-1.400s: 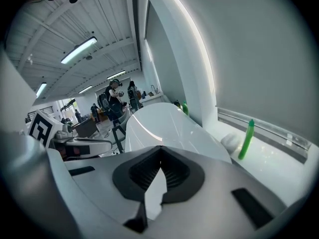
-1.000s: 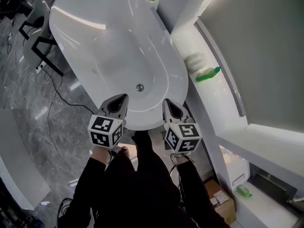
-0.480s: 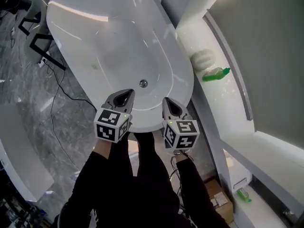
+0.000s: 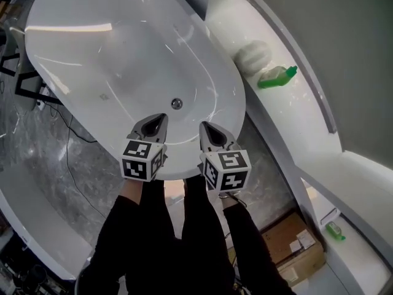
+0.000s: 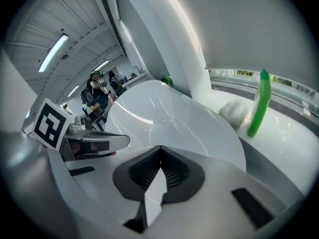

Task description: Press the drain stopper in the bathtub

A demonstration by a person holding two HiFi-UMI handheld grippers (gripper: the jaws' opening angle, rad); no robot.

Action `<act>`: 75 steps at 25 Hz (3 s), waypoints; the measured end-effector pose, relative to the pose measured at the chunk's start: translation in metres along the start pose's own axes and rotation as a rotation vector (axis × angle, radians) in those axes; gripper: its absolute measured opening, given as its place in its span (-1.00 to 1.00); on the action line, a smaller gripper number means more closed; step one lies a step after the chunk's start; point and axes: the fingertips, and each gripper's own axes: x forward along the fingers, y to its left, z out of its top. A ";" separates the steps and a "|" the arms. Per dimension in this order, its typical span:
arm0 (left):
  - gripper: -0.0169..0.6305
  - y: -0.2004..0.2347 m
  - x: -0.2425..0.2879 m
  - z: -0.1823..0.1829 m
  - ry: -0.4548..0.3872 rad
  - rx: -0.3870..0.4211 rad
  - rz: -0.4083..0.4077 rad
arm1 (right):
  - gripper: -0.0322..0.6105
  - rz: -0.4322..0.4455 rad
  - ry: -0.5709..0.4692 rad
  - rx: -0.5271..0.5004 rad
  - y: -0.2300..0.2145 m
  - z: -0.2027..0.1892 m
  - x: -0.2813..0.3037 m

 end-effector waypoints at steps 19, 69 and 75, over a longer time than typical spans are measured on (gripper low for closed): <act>-0.93 0.072 0.157 -0.090 0.225 0.084 -0.159 | -0.89 -0.120 0.115 0.154 -0.019 -0.080 0.145; -0.93 0.147 0.342 -0.305 0.481 -0.016 -0.126 | -0.89 -0.171 0.337 0.230 -0.121 -0.224 0.324; -0.93 0.151 0.349 -0.318 0.496 -0.027 -0.110 | -0.89 -0.151 0.356 0.225 -0.122 -0.232 0.336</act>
